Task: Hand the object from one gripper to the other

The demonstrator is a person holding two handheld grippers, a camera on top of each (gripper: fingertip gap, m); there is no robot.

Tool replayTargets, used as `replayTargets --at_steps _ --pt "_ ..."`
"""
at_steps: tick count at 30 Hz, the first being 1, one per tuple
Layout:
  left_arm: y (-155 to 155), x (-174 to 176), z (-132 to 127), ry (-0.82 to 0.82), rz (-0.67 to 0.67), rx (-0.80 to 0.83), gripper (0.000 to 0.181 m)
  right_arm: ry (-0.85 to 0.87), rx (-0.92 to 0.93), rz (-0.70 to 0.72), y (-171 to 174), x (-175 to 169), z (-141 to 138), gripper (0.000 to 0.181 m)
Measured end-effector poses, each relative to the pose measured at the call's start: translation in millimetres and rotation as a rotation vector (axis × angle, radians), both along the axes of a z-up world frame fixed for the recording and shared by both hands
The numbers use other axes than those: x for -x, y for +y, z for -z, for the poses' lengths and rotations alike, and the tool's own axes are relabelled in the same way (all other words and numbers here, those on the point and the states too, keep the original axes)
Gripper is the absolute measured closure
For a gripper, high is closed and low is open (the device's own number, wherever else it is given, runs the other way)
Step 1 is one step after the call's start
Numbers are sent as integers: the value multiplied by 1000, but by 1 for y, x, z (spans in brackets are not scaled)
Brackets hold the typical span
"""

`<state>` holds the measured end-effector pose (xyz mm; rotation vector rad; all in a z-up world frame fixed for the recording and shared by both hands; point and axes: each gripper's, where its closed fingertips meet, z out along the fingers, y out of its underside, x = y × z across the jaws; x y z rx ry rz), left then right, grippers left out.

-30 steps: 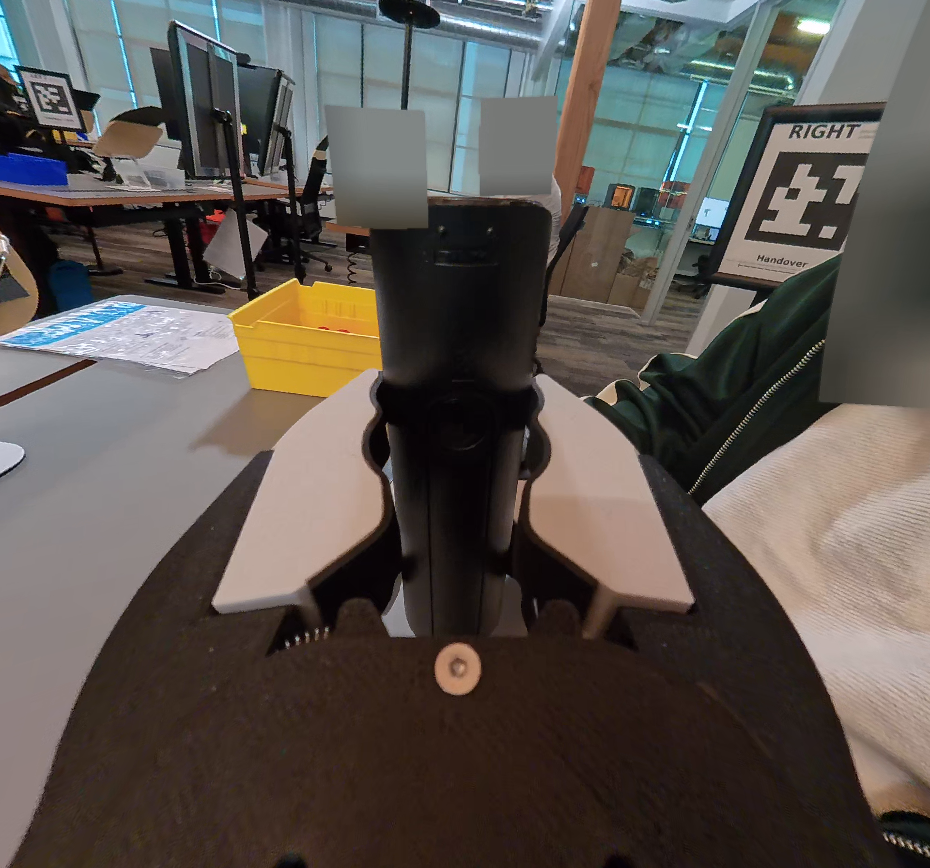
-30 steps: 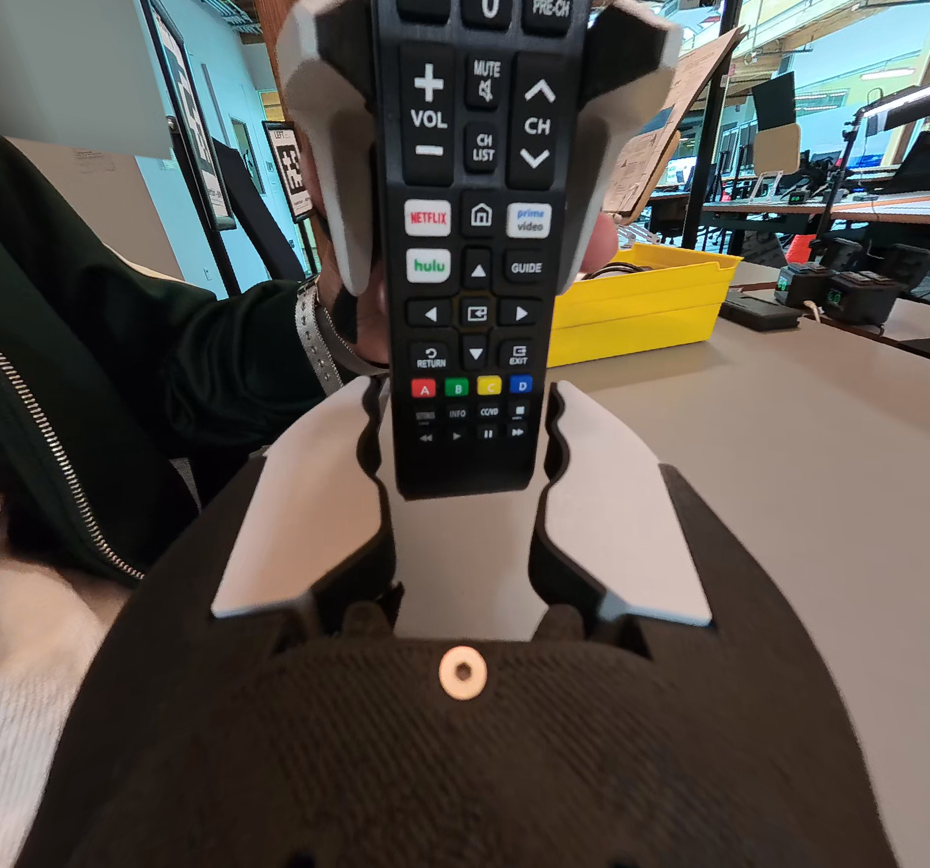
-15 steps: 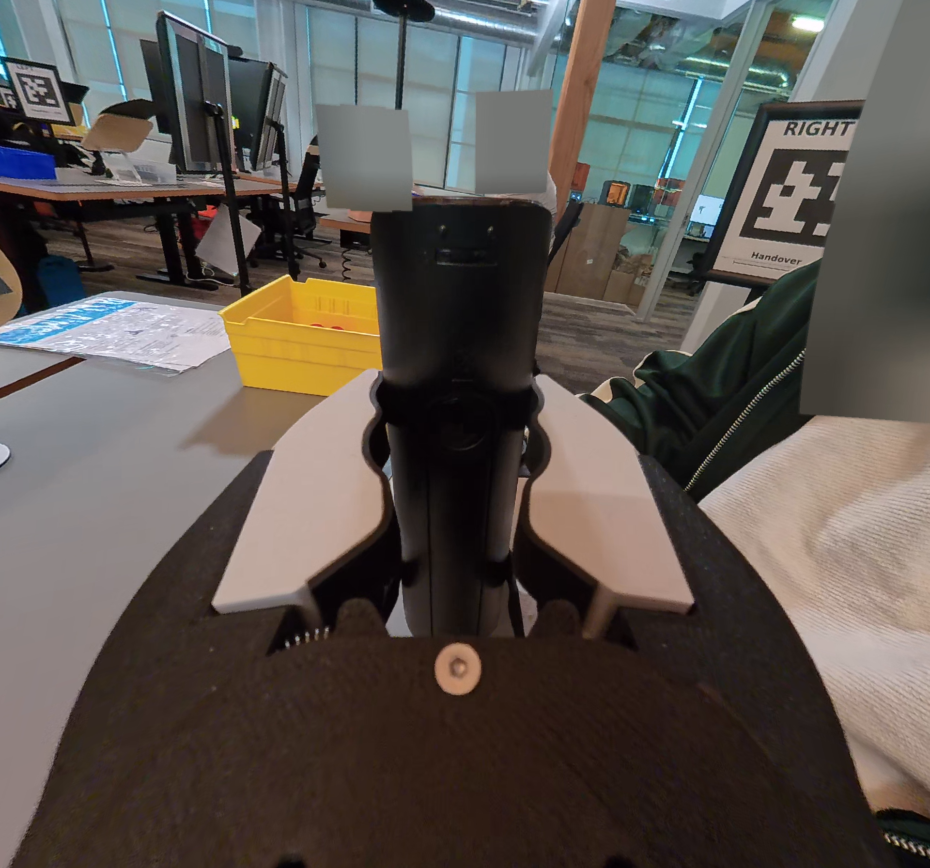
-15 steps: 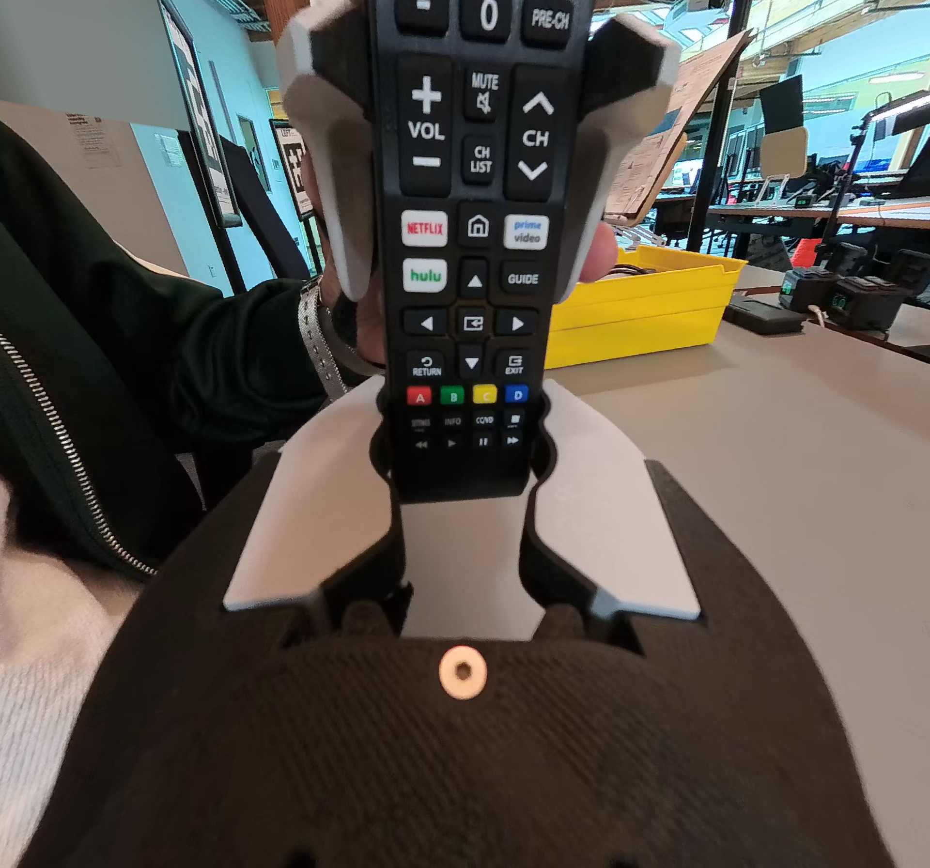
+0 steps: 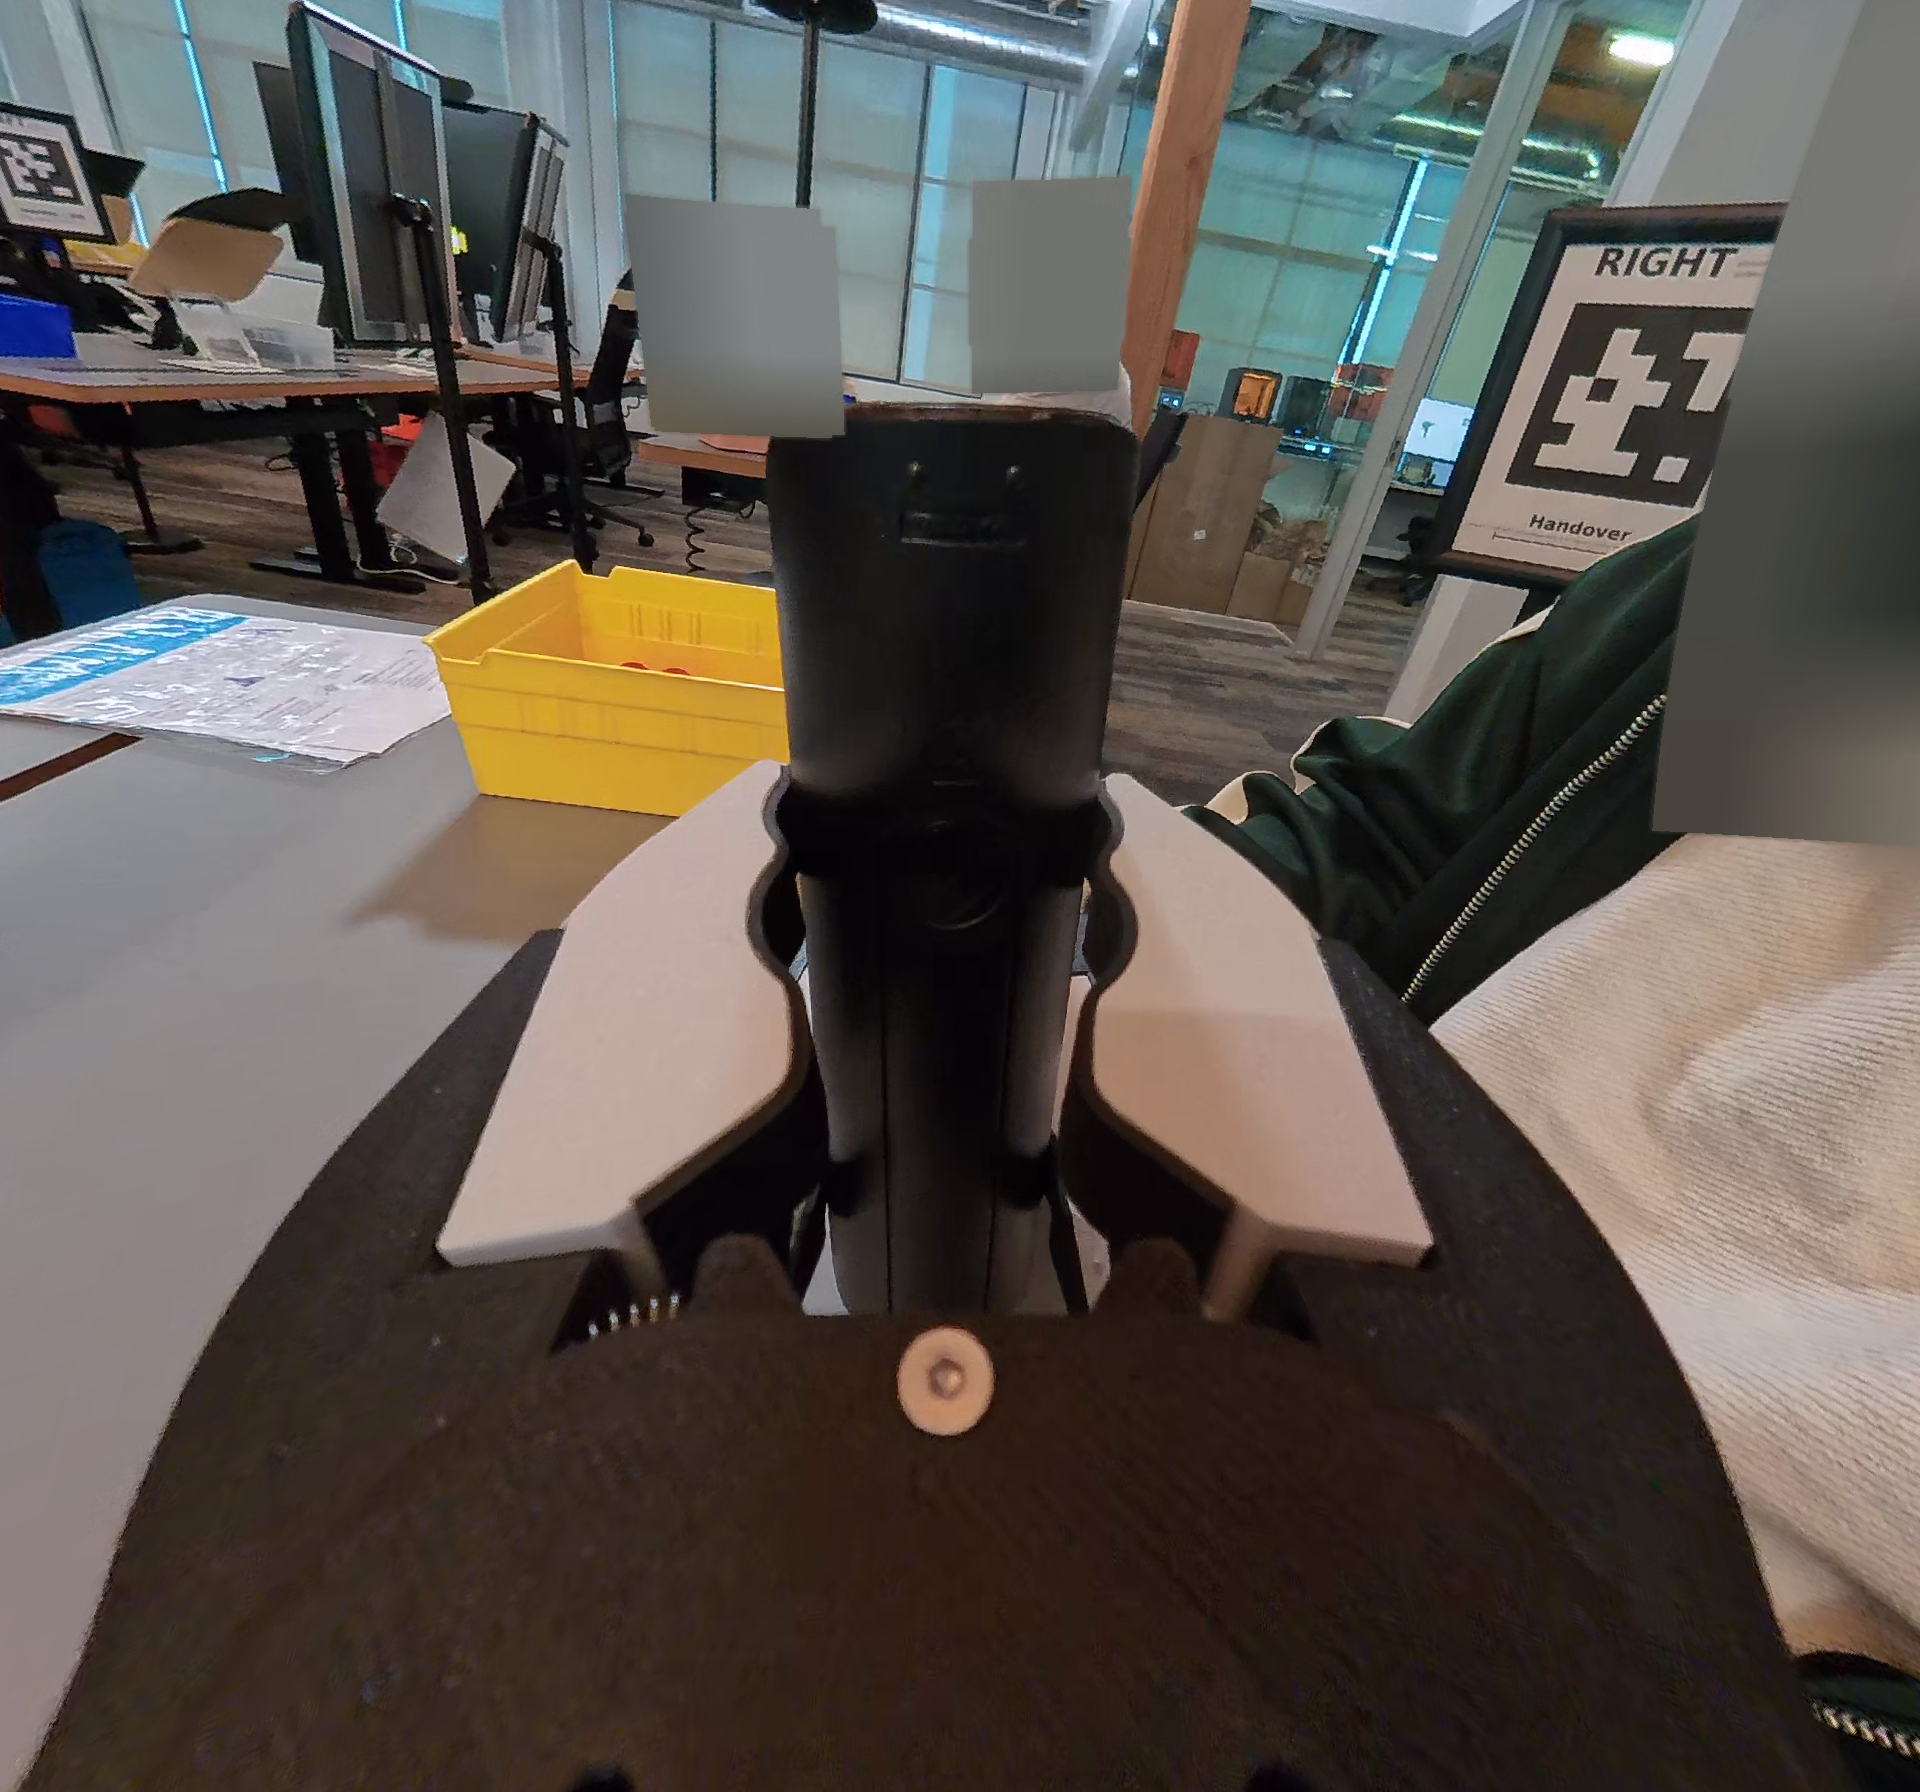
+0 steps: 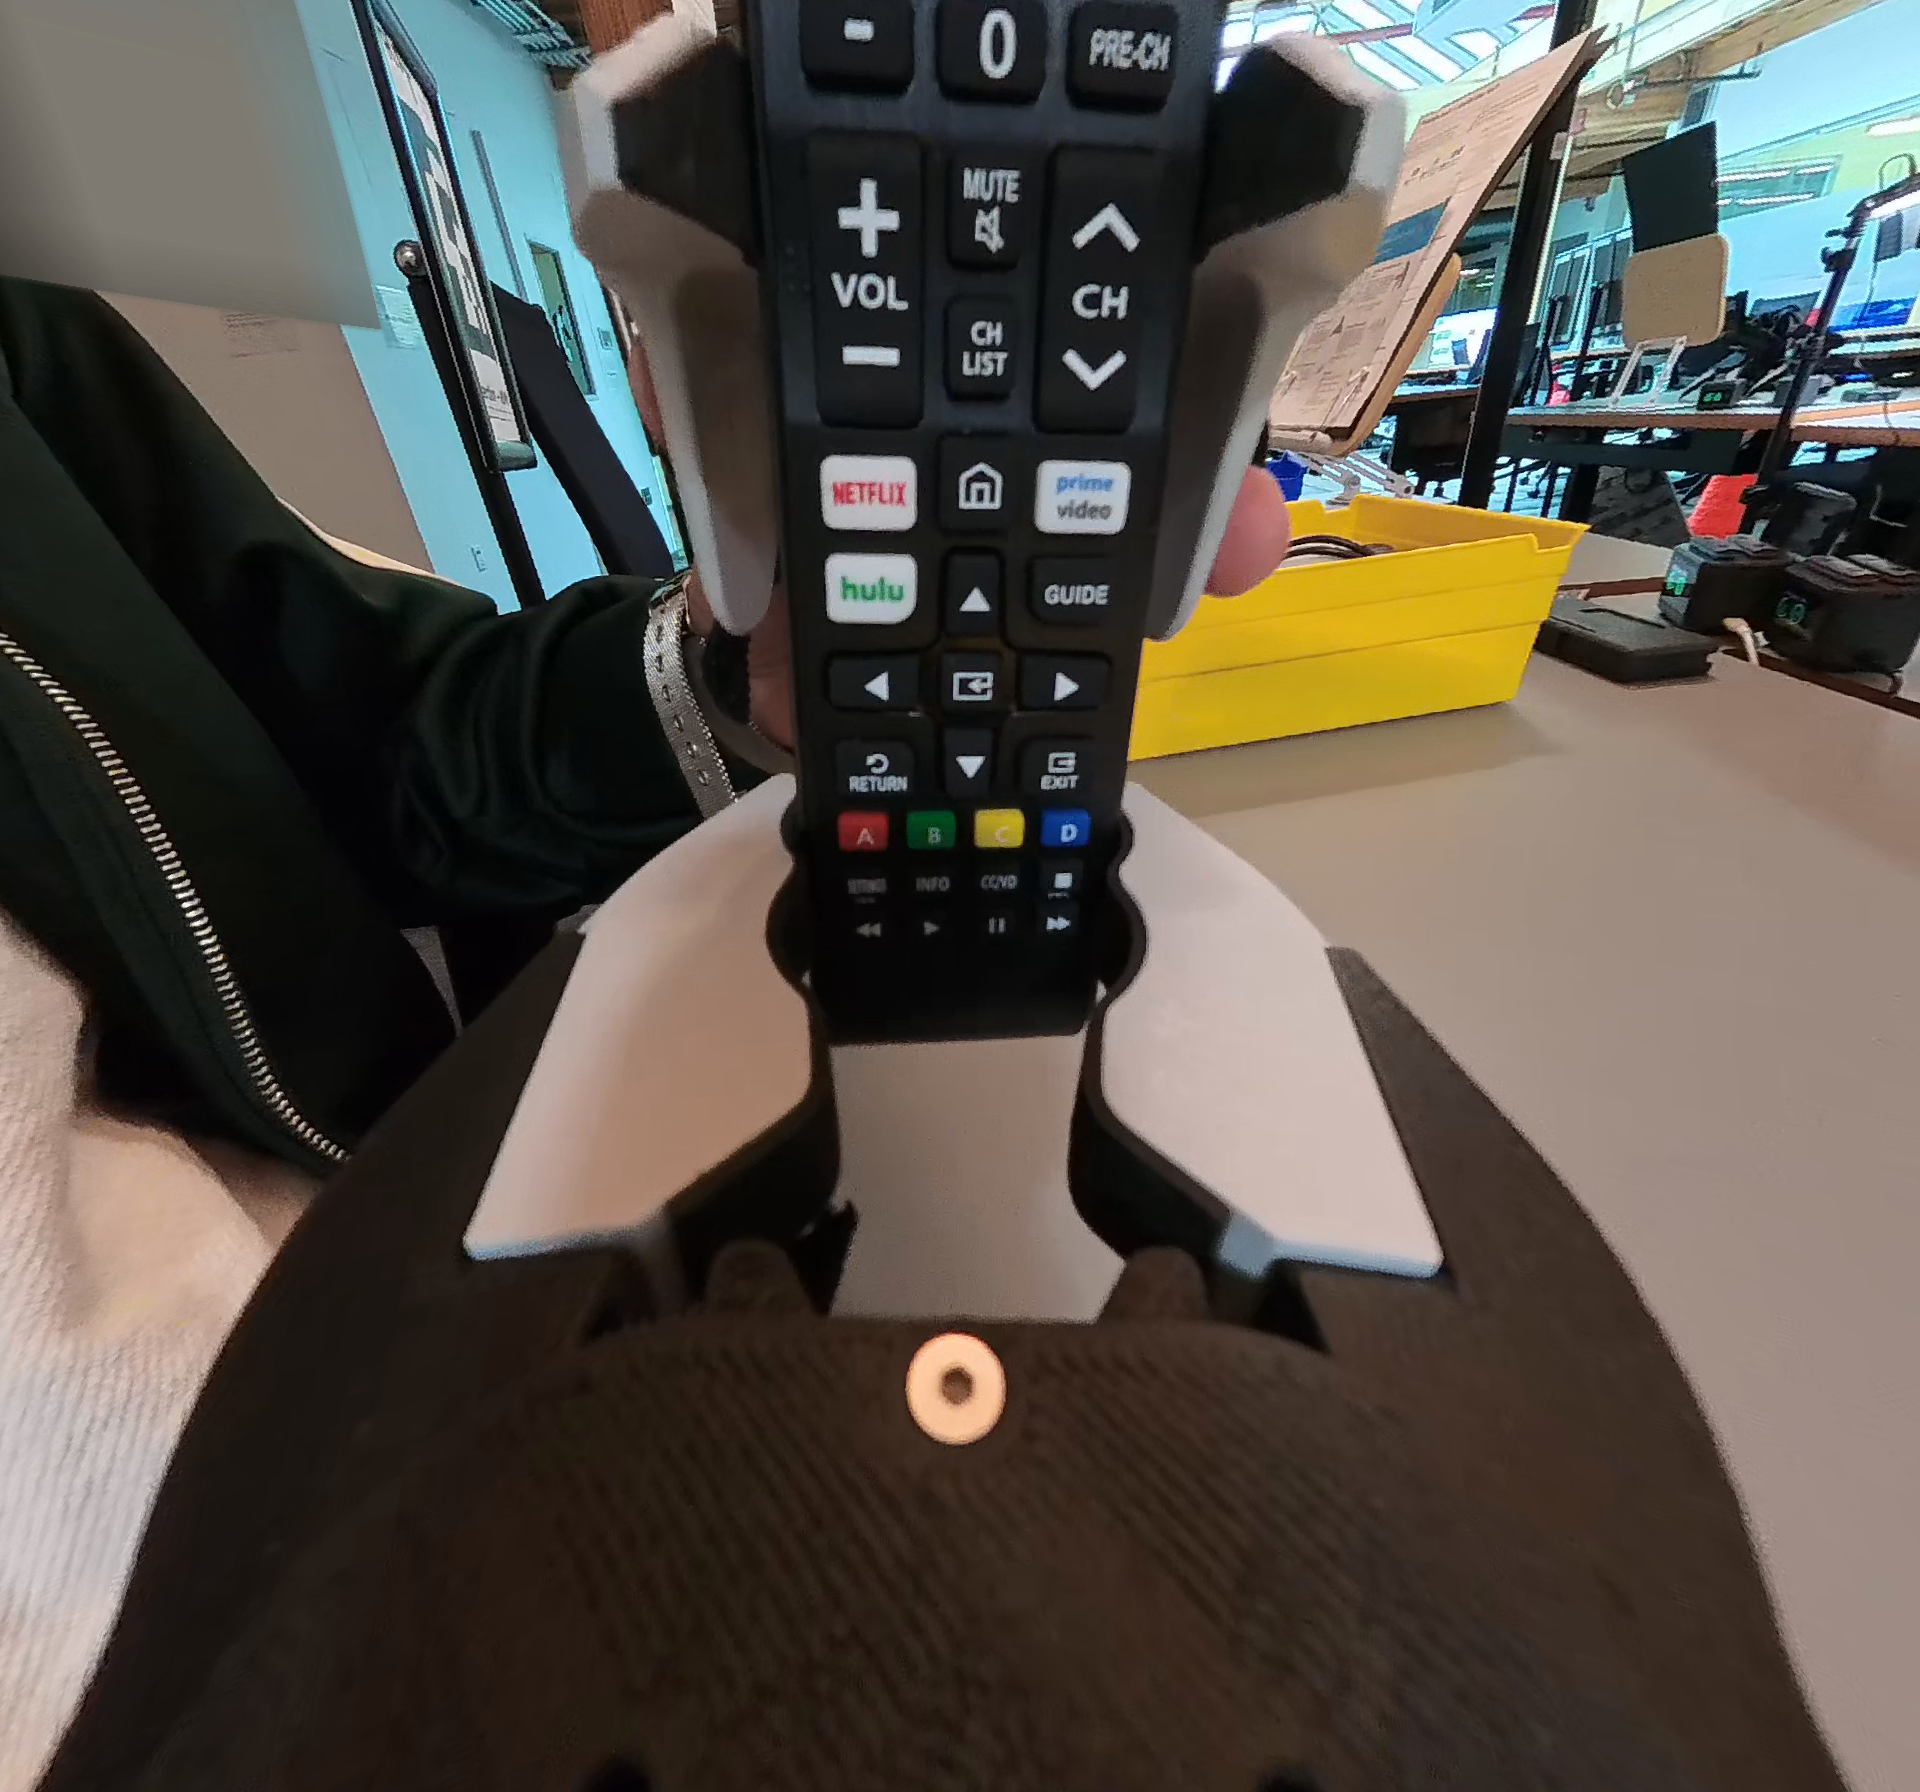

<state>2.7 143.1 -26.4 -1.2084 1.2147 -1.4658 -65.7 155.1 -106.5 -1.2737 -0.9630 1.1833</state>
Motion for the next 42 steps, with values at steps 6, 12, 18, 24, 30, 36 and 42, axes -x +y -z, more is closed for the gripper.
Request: replayTargets --at_steps 6,12,18,24,30,36,42 --pt "-1 1 -4 -20 2 -2 129 -12 -3 0 0 -1 -3 130" --pt "-3 1 -8 -31 4 -6 128 -3 -13 3 -1 -1 -7 130" --pt "0 2 -10 -29 -18 -5 119 32 -15 16 -1 -4 -15 130" --pt "5 4 -10 -27 -32 4 116 30 -20 41 4 -12 -17 130" --pt "17 15 -16 -34 -74 -2 114 21 -24 76 13 -21 -16 130" --pt "34 39 -37 -79 -152 -23 119 15 -19 105 19 -29 -15 130" --pt "52 48 -29 37 -214 91 113 -89 -45 164 25 -31 -4 130"
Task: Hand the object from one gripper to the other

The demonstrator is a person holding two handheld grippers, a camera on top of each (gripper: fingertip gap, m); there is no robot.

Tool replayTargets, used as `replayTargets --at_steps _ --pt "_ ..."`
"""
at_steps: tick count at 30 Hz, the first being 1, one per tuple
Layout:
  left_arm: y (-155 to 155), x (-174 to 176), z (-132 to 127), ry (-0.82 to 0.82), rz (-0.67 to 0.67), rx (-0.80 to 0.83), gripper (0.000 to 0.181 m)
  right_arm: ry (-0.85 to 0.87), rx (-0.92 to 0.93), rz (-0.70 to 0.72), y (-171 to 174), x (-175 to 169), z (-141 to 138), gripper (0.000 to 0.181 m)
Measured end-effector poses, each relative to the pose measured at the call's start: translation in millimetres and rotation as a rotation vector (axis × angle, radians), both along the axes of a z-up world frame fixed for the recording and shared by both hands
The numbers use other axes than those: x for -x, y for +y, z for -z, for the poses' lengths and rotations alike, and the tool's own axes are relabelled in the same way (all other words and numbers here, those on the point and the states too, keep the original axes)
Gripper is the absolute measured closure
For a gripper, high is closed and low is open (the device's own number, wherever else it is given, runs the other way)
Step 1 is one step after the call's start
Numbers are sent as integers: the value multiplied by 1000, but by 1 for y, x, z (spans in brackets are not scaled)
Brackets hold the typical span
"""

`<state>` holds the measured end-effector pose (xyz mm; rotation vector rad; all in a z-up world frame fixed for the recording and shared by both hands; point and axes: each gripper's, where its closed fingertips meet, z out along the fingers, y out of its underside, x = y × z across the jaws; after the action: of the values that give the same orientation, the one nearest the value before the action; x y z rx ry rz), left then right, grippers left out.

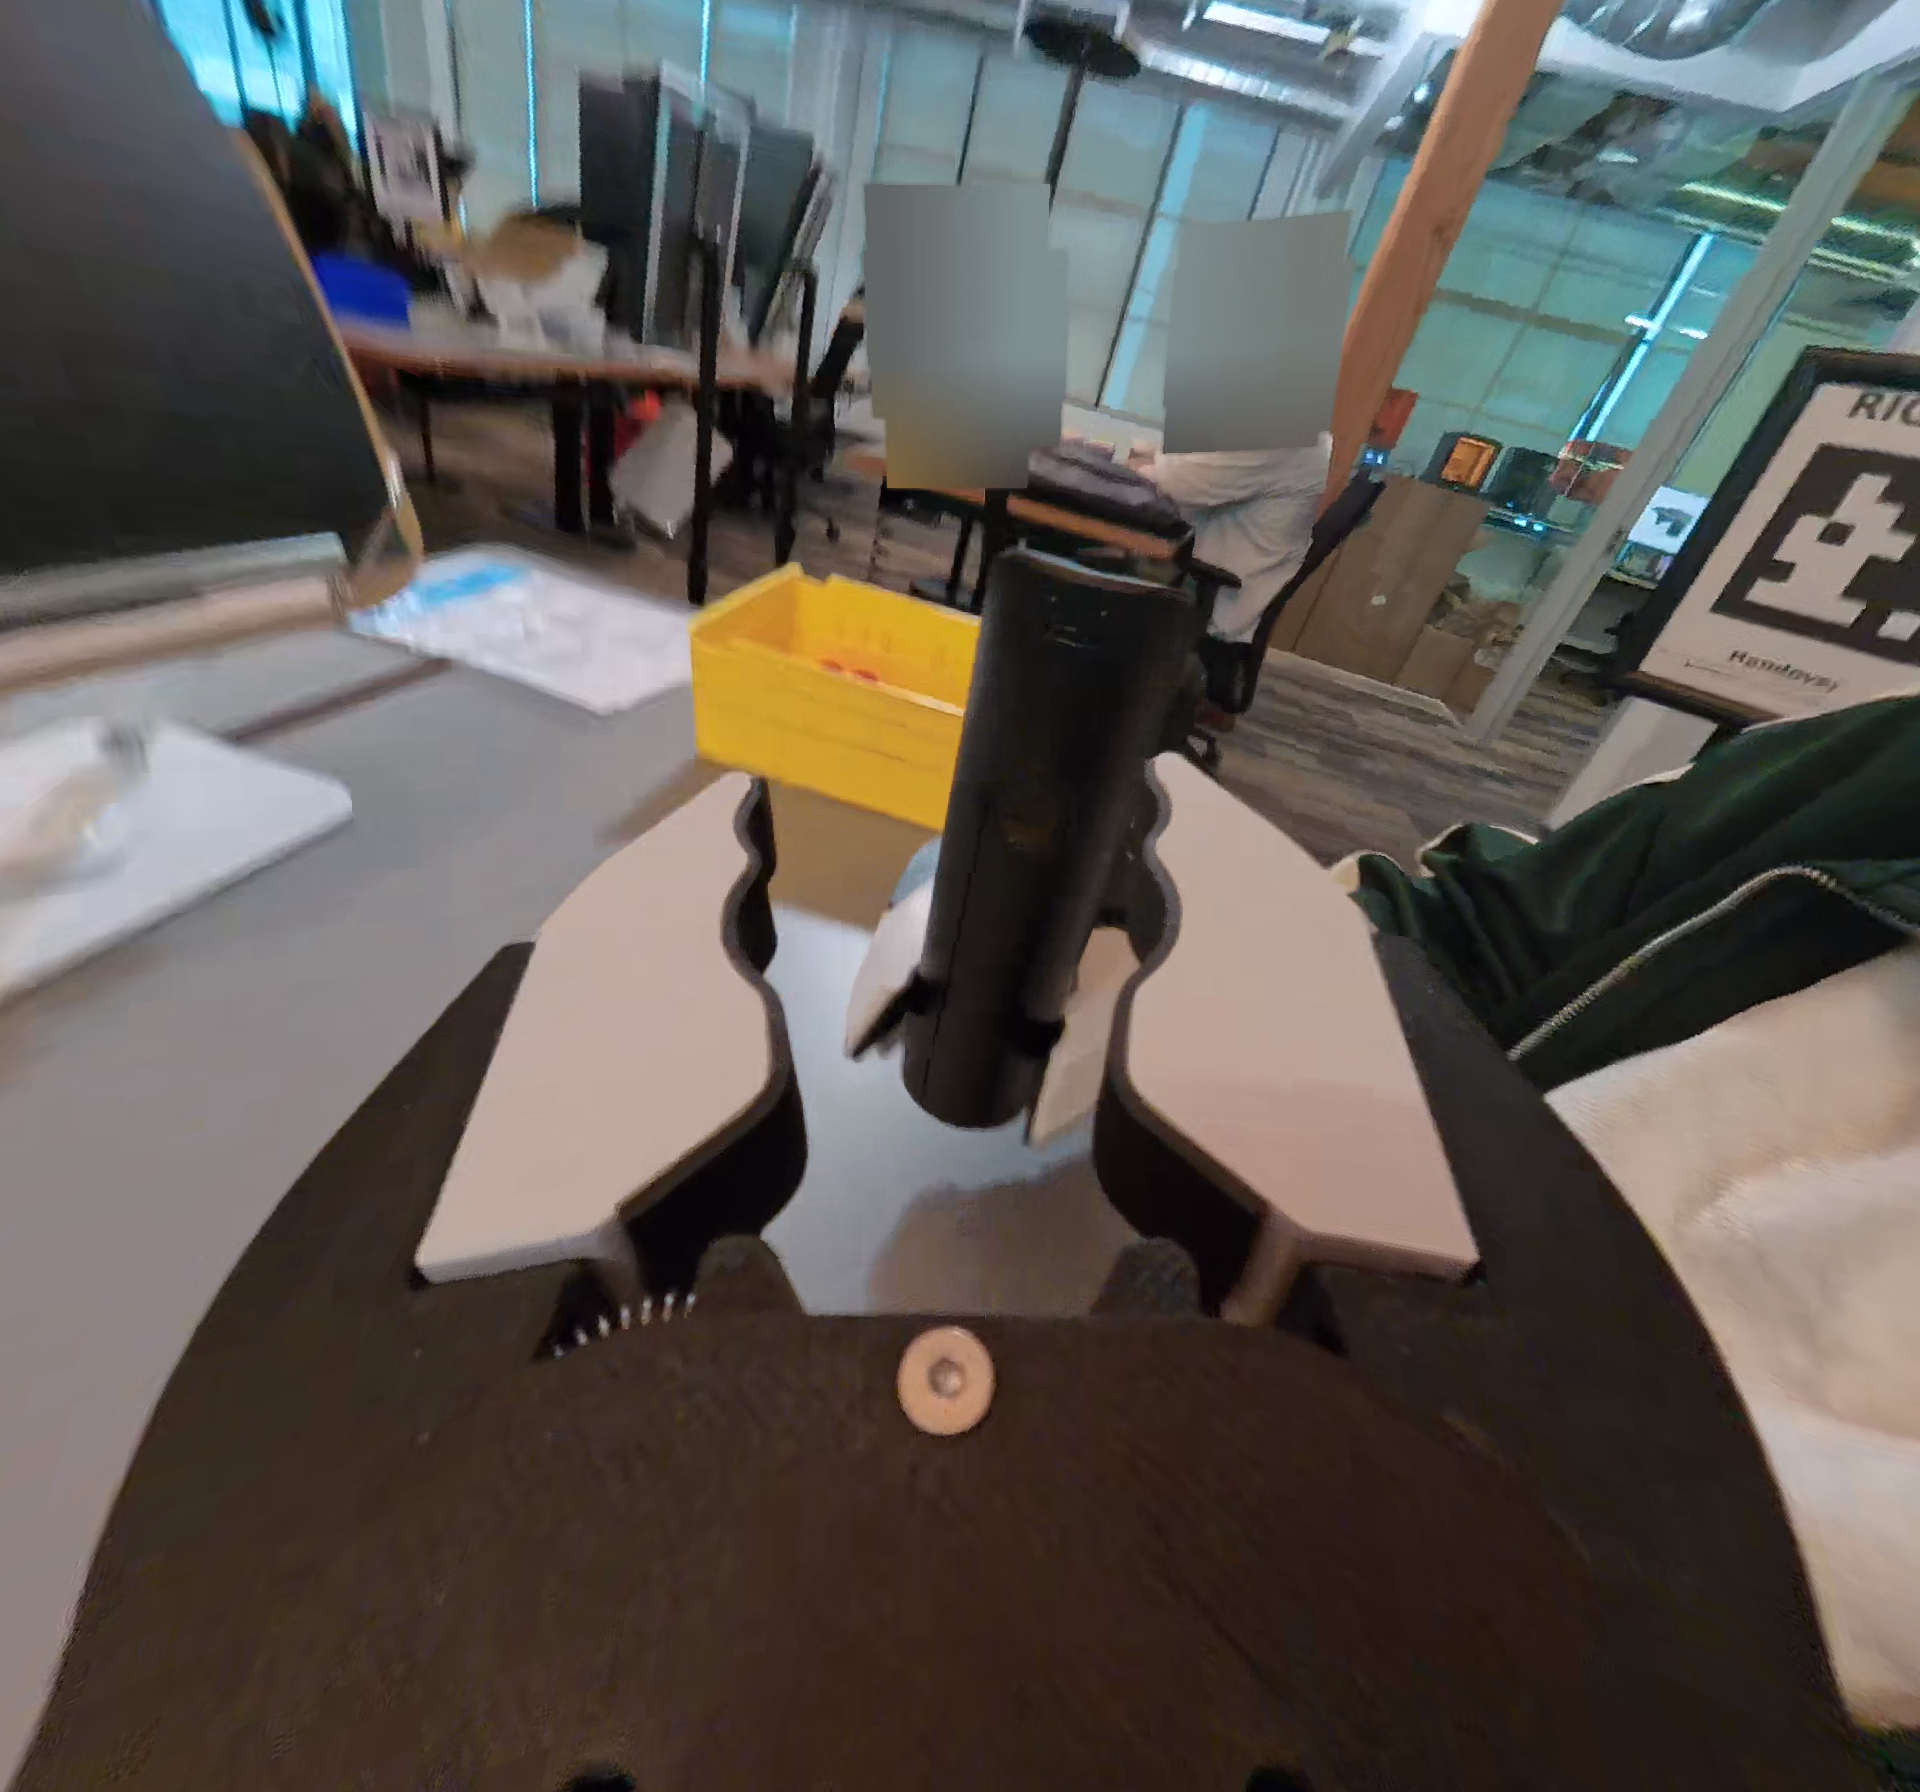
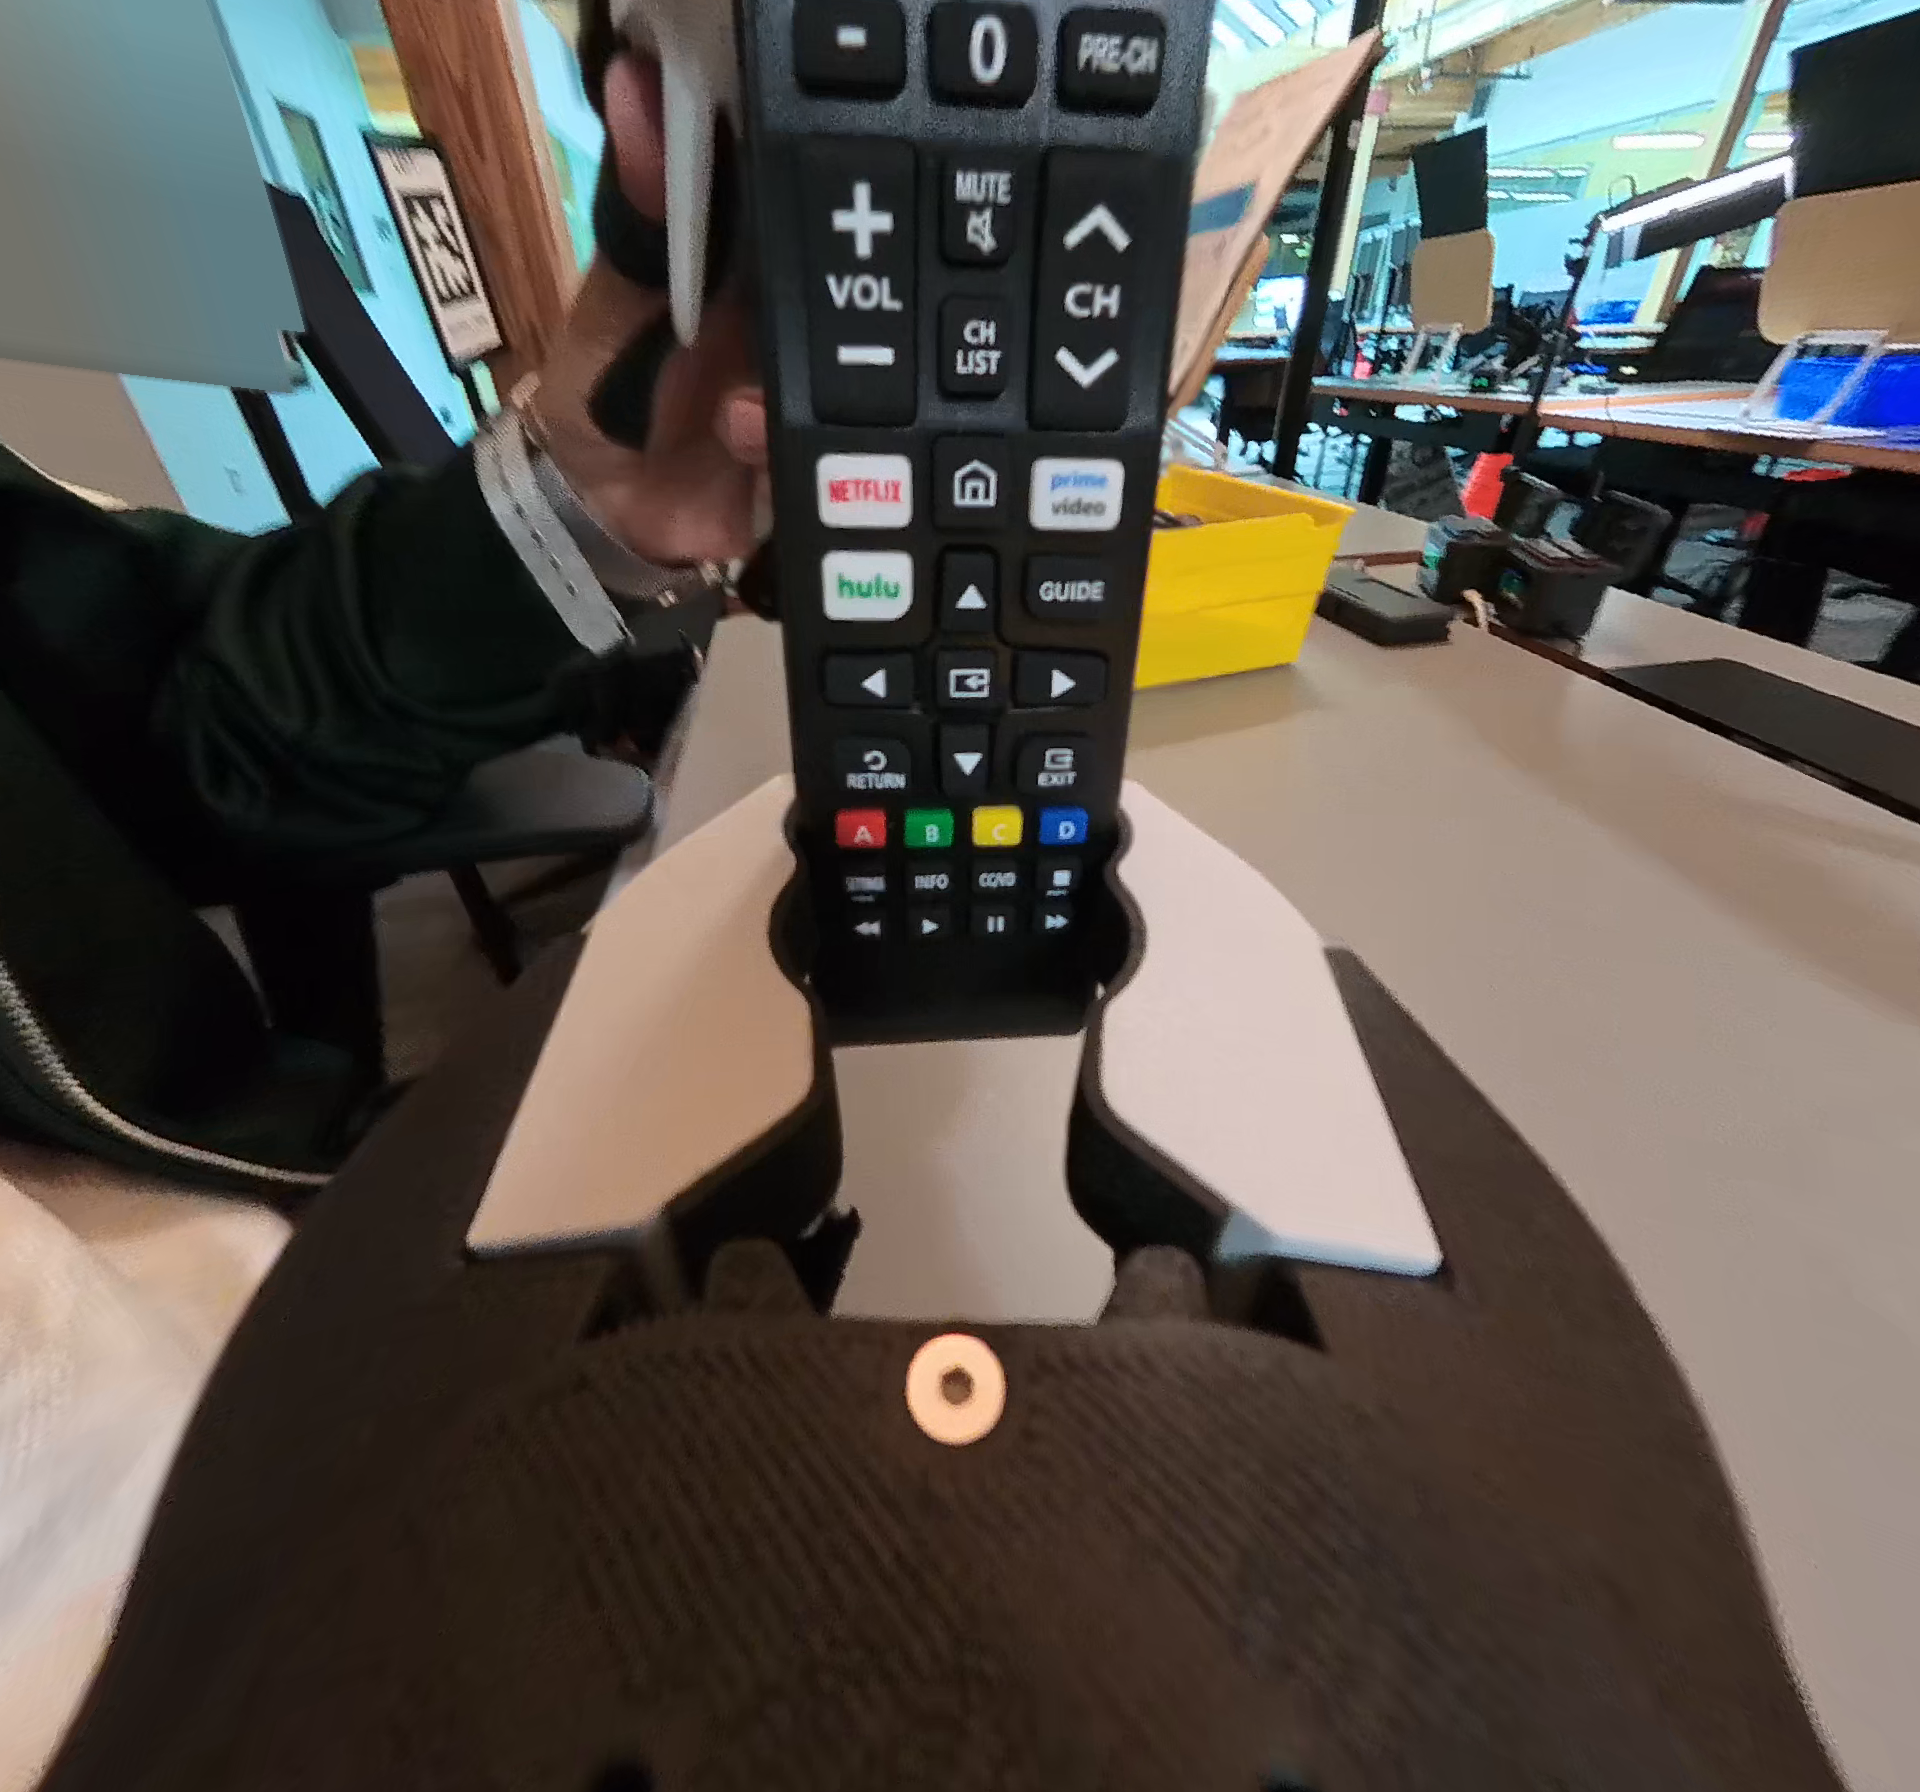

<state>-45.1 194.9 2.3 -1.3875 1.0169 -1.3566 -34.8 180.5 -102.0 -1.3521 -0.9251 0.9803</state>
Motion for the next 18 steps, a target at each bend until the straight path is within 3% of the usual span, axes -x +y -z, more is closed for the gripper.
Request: replayTargets --at_steps 4,8,13,18 --pt "-5 -1 12 37 116 267 102 -155 -70 125 13 -10 9 130" --pt "-10 -6 22 57 180 395 99 -279 -99 268 29 -26 12 130" --pt "-5 -12 36 125 124 384 101 -545 -209 446 45 -50 23 131" --pt "7 -14 75 334 7 309 114 -848 -382 549 50 -59 34 131"
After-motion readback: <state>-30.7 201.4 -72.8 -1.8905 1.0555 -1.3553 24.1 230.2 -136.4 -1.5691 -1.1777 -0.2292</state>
